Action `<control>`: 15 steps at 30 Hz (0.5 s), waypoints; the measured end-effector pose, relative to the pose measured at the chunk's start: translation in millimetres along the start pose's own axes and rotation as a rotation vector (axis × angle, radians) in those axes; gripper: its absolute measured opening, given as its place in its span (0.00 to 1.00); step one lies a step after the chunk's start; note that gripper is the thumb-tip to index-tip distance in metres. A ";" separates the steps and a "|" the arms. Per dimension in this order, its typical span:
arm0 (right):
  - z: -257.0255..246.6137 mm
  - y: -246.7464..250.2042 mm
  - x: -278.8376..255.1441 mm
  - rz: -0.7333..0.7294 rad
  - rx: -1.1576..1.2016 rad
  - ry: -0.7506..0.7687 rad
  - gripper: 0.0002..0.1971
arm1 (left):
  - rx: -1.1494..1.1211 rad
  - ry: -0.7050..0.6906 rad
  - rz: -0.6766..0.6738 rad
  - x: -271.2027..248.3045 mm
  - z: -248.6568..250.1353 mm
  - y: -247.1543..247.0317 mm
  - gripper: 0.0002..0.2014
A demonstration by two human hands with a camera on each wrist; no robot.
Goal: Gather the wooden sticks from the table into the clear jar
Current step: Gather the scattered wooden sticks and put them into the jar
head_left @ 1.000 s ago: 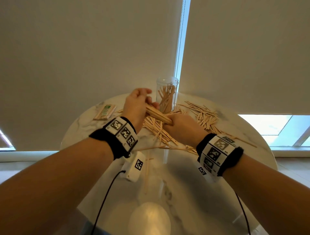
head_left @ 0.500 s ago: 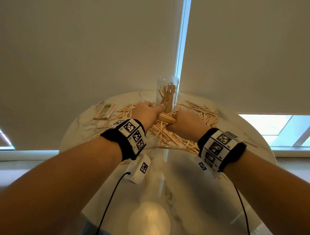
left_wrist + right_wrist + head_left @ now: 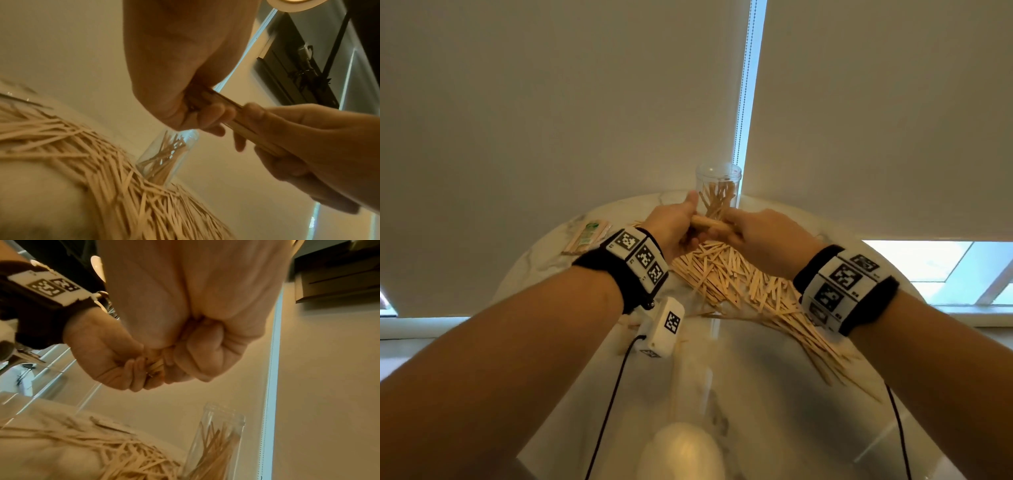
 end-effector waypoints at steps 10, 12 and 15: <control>90.6 64.0 123.9 -0.093 -0.350 -0.282 0.20 | 0.337 -0.056 0.059 105.1 38.8 1.3 0.39; 97.2 53.5 156.7 -0.208 -0.501 -0.262 0.14 | 0.402 -0.039 0.044 123.0 34.5 -6.5 0.49; 98.7 35.4 197.6 -0.350 -0.643 -0.228 0.11 | 0.532 -0.085 0.036 145.9 33.2 -16.2 0.60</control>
Point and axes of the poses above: each hand's wrist, its own x-axis towards the middle knuckle, its own y-axis out of the back of the hand, z = x × y, the point moved 7 cm from there along x, towards the middle knuckle, and after that the axes turned 2 degrees about x, right-handed, at the moved point
